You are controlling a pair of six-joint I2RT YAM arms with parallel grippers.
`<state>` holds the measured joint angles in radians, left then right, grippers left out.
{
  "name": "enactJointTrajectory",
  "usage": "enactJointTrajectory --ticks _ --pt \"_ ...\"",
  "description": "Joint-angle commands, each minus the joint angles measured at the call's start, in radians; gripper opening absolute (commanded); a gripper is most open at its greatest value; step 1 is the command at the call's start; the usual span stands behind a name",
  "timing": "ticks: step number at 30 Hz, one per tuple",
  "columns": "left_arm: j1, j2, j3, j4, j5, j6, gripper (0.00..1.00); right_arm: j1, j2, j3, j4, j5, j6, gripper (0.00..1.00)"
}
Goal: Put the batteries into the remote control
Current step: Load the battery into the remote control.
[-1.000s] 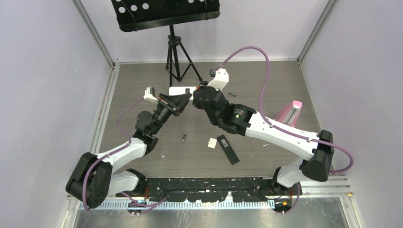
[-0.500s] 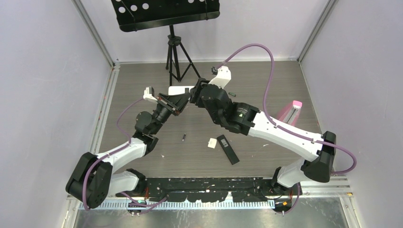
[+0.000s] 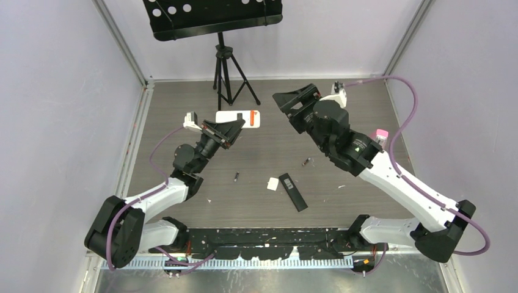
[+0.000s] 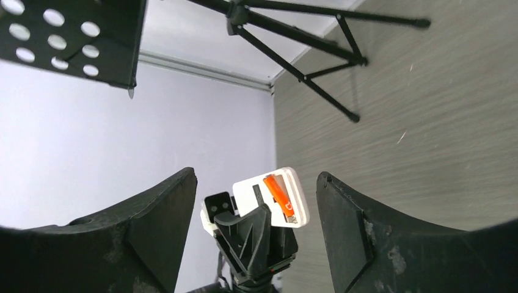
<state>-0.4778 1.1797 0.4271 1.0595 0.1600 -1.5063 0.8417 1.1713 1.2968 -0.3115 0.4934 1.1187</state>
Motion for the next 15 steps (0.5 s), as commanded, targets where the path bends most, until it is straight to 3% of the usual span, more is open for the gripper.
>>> enactJointTrajectory --ticks 1,7,15 --pt "0.001 -0.024 -0.004 0.095 0.004 0.033 0.0 -0.043 0.01 -0.099 0.111 -0.196 0.413 0.76" --pt "0.001 -0.008 0.001 0.123 0.007 0.041 0.0 -0.04 0.095 -0.101 0.146 -0.221 0.637 0.74" --pt "0.001 0.006 0.002 0.149 0.01 0.037 0.0 -0.013 0.193 -0.072 0.214 -0.204 0.729 0.74"
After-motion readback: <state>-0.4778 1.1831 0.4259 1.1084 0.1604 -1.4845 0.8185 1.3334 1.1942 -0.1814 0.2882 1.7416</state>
